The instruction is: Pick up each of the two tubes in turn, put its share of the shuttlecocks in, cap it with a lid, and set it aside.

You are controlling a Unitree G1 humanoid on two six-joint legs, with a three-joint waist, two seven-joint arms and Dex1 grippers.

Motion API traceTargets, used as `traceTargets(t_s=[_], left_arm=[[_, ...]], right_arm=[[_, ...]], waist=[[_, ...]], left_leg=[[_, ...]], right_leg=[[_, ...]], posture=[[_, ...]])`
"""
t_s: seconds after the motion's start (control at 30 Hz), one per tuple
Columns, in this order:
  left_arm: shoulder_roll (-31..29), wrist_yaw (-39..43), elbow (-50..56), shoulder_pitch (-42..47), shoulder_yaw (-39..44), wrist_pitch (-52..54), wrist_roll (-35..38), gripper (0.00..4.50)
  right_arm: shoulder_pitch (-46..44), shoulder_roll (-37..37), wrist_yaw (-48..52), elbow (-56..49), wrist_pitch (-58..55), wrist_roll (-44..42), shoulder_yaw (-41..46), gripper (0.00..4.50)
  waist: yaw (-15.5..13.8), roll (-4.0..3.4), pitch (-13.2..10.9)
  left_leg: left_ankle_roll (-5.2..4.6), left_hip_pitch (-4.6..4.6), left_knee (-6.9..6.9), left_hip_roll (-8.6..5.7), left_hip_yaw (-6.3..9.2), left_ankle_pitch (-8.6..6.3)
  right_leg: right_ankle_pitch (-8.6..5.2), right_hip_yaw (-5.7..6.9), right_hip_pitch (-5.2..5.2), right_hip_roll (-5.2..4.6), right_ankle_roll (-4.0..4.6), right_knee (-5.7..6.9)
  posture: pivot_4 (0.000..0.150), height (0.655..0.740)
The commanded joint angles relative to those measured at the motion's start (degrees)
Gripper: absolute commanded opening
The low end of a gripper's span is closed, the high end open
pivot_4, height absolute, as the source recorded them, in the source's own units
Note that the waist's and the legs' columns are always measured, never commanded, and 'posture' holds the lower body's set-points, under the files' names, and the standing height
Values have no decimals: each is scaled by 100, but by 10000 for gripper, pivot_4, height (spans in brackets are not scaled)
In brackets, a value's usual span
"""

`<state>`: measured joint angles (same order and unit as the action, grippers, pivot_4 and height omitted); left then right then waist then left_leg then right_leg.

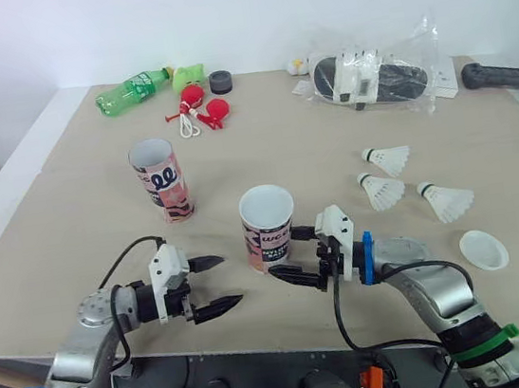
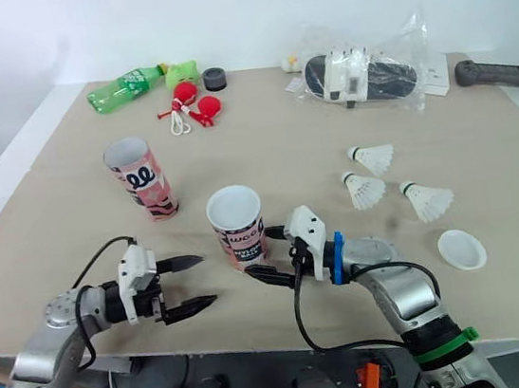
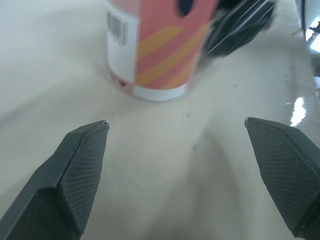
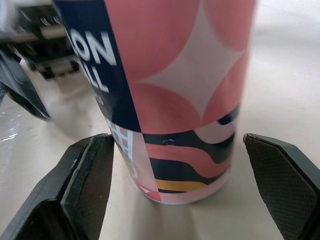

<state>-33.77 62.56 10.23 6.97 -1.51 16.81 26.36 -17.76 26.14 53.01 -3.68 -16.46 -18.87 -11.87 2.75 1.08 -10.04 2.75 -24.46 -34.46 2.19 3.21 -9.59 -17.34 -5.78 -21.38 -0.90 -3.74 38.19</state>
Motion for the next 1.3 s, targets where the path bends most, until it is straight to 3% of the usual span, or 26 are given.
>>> traceTargets(t_s=[0.03, 0.57, 0.73, 0.87, 1.07, 1.3], left_arm=[[-166, -135, 485, 63, 455, 250, 426, 45000], [-145, -473, 782, 528, 796, 756, 1138, 45000], [-131, -541, 801, 559, 778, 719, 1139, 45000], [-118, -546, 775, 596, 733, 685, 1104, 45000], [35, -613, 503, 965, 554, 576, 945, 45000], [838, -658, -217, 2135, -55, 507, 696, 45000]], right_arm=[[-230, -109, 202, 86, 231, 22, -51, 44316], [-946, -883, 368, 1342, 933, 437, -273, 44316], [-984, -995, 364, 1450, 997, 420, -228, 32281], [-958, -1027, 275, 1309, 919, 334, -120, 29258], [-739, -838, -502, 99, 231, -288, 860, 29258], [-95, -374, -2165, -1447, -820, -993, 2862, 29258]], waist=[[0, 5, -6], [0, 11, -9], [1, 11, -10], [1, 11, -10], [-24, 13, -14], [-115, 18, -15]], left_leg=[[3, 0, 0, 1, 1, 2], [12, -1, 0, 1, 4, 6], [17, 0, 0, 2, 5, 10], [28, 0, 0, 2, 7, 16], [48, -6, -1, 0, 13, 27], [56, -19, -12, -18, 21, 32]], right_leg=[[0, 1, 0, 0, 0, 0], [25, 8, -1, 1, 39, 2], [26, 8, -1, 2, 42, 6], [26, 10, -1, 2, 42, 8], [30, 16, -3, 0, 39, 12], [37, 25, -2, -14, 24, 11]], posture=[[1500, 7400], [1500, 7400], [1500, 7400], [1500, 7400], [1500, 7400], [1500, 7400]])
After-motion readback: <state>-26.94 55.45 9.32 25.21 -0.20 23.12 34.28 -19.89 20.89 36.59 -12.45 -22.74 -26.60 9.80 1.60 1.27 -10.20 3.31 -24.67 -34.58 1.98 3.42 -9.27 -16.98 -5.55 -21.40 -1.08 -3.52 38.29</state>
